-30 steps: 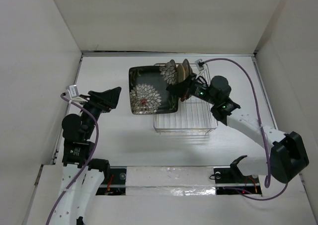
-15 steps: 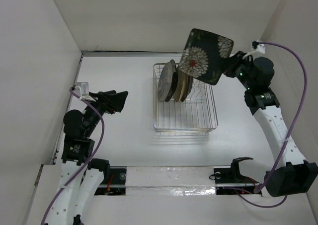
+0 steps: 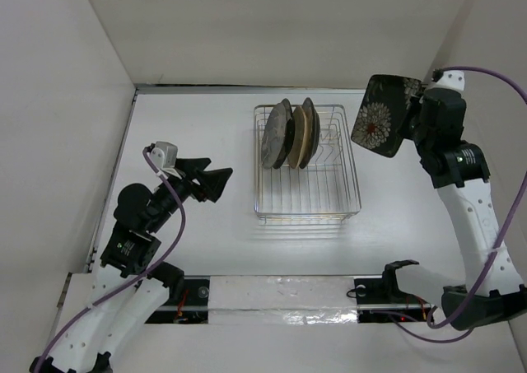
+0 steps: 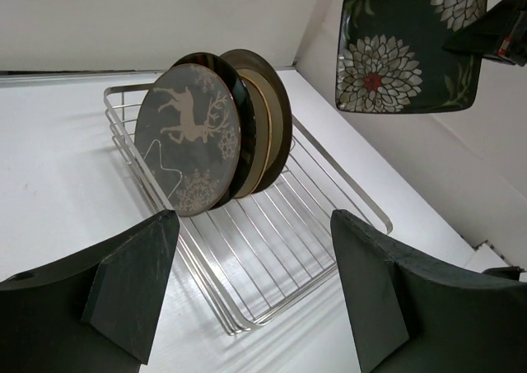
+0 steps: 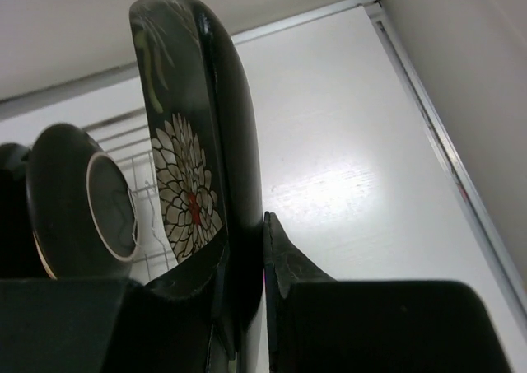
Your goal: Load the plates into the dish rack
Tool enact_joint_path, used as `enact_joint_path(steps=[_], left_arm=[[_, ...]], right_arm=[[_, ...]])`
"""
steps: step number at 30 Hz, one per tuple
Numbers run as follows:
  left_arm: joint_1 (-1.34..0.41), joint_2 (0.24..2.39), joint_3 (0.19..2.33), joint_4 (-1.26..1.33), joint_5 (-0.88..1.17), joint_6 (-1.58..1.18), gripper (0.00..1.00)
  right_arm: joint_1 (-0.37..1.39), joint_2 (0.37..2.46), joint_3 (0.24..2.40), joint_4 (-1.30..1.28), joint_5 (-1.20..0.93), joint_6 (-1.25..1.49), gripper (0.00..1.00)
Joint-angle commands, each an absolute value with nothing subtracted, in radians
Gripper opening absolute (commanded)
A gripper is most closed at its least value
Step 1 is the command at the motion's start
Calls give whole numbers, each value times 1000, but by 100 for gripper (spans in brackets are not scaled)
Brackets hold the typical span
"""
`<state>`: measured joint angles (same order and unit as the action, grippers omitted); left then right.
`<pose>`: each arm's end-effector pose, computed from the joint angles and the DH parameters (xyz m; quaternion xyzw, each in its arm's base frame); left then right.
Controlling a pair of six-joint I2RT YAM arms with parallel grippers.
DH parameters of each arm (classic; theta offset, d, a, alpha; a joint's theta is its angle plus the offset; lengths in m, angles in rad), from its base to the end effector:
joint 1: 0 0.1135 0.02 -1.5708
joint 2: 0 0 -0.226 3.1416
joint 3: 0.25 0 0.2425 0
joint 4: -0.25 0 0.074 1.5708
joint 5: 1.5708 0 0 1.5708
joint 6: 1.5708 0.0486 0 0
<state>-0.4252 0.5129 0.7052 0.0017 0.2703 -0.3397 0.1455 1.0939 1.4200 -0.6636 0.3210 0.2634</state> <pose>0.1411 -0.0782 0.3515 0.1309 0.6245 -0.3650 0.6780 0.2327 0.0186 0.4066 0.1397 0.7985 -0.0118 0.5855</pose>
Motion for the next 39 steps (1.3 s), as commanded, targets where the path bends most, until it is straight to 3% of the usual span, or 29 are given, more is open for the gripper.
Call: enact_joint_path(steps=[1, 18, 39], left_arm=[[-459, 499, 698, 48, 198, -275, 71], [-499, 468, 637, 44, 213, -256, 70], [-499, 454, 632, 37, 190, -252, 70]], right_arm=[[242, 1147, 1543, -644, 458, 235, 0], [353, 1537, 1868, -896, 522, 207, 0], [353, 1761, 1937, -896, 442, 195, 0]])
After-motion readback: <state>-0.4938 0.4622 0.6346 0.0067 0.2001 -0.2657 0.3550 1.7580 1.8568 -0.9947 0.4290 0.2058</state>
